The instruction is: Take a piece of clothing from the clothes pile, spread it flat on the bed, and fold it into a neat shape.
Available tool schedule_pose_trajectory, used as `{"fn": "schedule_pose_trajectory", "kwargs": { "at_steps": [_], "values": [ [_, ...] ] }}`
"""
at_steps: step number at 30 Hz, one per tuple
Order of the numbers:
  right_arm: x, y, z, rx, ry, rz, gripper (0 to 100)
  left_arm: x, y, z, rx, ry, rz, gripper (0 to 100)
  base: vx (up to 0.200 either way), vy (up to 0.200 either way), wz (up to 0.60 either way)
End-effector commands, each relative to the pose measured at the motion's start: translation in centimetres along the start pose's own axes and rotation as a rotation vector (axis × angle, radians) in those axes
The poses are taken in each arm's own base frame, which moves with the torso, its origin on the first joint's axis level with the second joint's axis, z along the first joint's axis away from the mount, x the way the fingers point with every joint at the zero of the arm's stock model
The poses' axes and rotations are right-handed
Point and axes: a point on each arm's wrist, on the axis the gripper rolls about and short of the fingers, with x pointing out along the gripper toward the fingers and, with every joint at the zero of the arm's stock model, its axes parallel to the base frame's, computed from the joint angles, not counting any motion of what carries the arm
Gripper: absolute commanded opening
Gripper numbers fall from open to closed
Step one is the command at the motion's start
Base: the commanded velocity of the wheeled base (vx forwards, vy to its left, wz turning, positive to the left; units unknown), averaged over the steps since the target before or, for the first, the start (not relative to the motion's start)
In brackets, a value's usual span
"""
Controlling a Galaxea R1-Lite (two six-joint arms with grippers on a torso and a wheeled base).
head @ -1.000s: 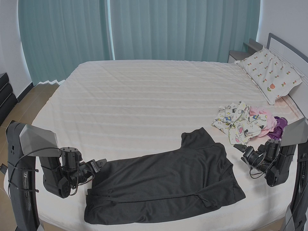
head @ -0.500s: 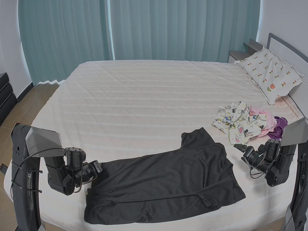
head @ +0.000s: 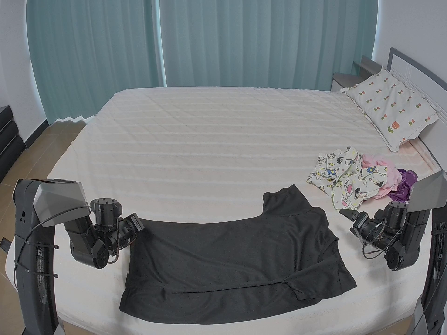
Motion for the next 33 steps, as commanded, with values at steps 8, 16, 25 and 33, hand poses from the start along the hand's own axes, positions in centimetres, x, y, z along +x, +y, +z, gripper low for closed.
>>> {"fn": "schedule_pose_trajectory", "kwargs": {
  "at_steps": [8,16,25,33],
  "values": [
    [0.6,1.3,0.2,-0.032,-0.009,0.046,100,0.5,0.1,1.0,-0.021,-0.057,0.029,0,0.000,0.000,0.00],
    [3.6,4.6,0.3,-0.152,0.055,0.085,100,0.1,-0.1,0.1,-0.035,-0.025,0.027,0,0.000,0.000,0.00],
    [8.6,6.4,1.1,-0.376,0.133,0.021,100,-0.8,0.3,-0.8,-0.052,0.009,0.044,0,0.000,0.000,0.00],
    [12.4,6.3,0.4,-0.396,0.206,-0.084,100,-1.4,0.6,-1.2,-0.058,0.000,0.037,0,0.000,0.000,0.00]
  ]
}}
